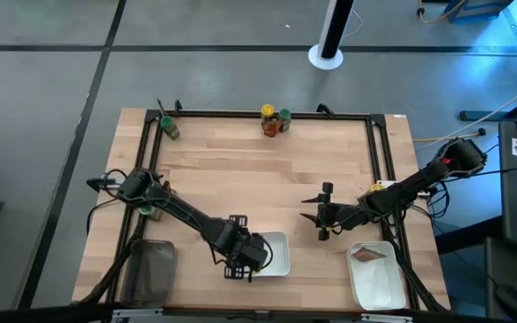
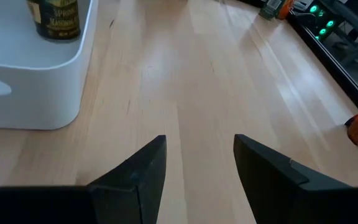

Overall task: Sort spices by type
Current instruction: Put the top left yellow seasoning bottle into the left white bin

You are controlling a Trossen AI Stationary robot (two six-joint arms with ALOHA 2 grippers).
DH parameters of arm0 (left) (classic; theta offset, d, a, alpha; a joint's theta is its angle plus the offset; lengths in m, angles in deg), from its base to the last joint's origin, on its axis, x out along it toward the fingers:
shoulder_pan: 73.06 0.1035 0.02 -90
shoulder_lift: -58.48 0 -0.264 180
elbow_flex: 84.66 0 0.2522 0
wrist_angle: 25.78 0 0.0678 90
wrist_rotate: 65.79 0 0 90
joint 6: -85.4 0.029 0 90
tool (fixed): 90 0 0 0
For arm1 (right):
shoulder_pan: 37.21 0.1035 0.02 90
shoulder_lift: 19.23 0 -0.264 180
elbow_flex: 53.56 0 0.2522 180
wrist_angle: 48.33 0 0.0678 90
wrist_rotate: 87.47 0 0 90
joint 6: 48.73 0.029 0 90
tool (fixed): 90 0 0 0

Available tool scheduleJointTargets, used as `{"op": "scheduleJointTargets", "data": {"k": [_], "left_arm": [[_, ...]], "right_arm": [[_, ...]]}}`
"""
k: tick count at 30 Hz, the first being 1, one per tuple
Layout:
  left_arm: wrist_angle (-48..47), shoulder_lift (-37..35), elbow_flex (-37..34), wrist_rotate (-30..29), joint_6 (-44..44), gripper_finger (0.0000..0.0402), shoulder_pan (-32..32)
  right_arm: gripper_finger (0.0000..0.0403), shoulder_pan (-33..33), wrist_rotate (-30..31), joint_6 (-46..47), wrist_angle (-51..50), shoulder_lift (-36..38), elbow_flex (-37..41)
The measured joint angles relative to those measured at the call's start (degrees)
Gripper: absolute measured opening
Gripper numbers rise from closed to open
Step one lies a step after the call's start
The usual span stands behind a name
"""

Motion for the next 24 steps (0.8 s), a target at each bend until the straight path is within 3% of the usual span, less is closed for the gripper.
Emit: {"op": "scheduleJointTargets", "data": {"k": [24], "left_arm": [[2.12, -0.07, -1.85, -0.01, -1.37, 0.0237, -0.02]], "right_arm": [[0.0189, 0.00, -0.48, -0.17, 1.24, 0.01, 0.00]]}}
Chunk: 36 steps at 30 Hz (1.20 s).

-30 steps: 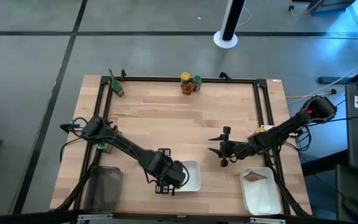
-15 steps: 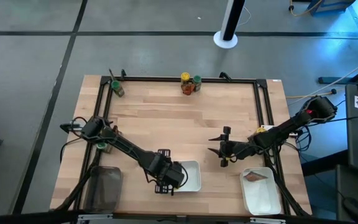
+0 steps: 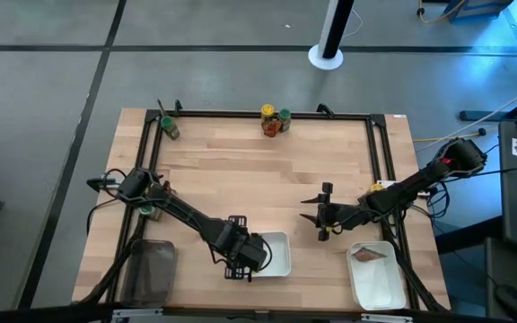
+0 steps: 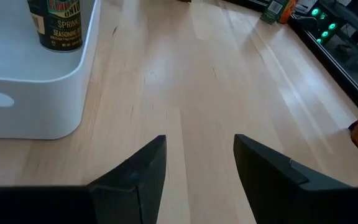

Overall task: Sort spices by type
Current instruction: Put the top left yellow seasoning bottle into the left white bin

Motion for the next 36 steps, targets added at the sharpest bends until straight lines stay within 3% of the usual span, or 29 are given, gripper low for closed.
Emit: {"op": "scheduleJointTargets", "data": {"k": [12, 36], "left_arm": [[0.21, 0.02, 0.00, 0.21, -2.93, 0.0237, 0.24], [-0.07, -2.75, -0.04, 0.01, 0.47, 0.0238, 0.24]], "right_arm": [[0.0189, 0.00, -0.11, -0.02, -0.10, -0.02, 0.00], [0.0189, 0.01, -0.13, -0.04, -0.04, -0.01, 0.00]]}}
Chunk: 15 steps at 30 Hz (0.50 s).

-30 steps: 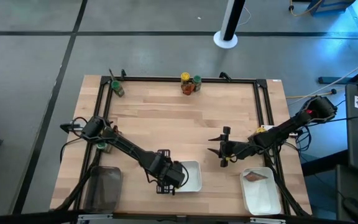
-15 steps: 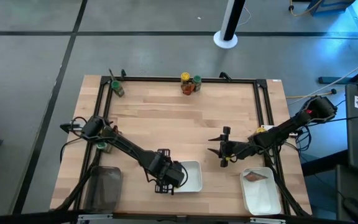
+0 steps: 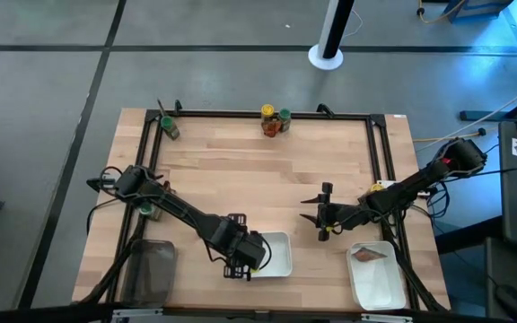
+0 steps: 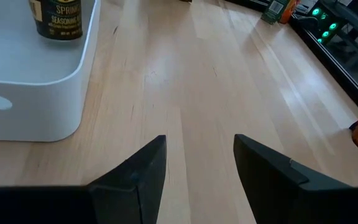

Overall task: Sort spices by type
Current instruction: Put the top left yellow seasoning bottle into the left white bin

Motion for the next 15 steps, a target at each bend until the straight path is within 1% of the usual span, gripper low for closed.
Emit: {"op": "scheduleJointTargets", "data": {"k": [15], "left_arm": [[-0.33, 0.71, 0.04, 0.28, 0.18, 0.0239, -0.09]], "right_arm": [[0.0189, -0.01, 0.00, 0.00, -0.28, -0.01, 0.00]]}}
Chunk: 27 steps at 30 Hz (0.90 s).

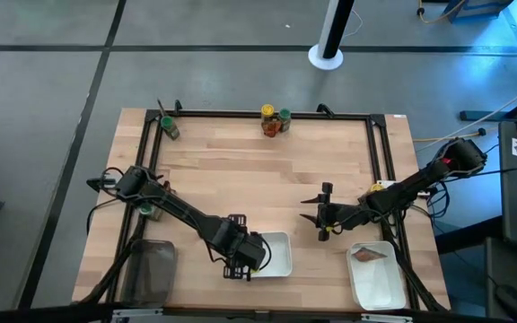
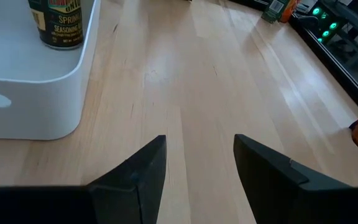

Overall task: Sort spices by type
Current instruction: Put the top left yellow seasoning bottle into the left white bin, then put the bottom left brown seasoning bag into the right white bin

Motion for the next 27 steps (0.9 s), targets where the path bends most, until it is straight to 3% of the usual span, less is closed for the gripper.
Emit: {"op": "scheduleJointTargets", "data": {"k": [12, 19, 27], "left_arm": [[-0.72, -0.23, 0.07, 1.60, -0.38, 0.0367, -0.03], [-4.06, -2.58, 1.74, 7.37, -1.93, 0.0372, 1.32], [-8.22, -8.84, 3.08, 3.87, -4.28, 0.0374, 3.26]], "right_arm": [[0.0188, 0.02, 0.00, 0.00, 0.07, 0.00, 0.00], [0.0188, 0.02, 0.00, -0.02, 0.39, 0.00, 0.00], [0.0188, 0.02, 0.00, 0.00, 0.42, 0.01, 0.02]]}}
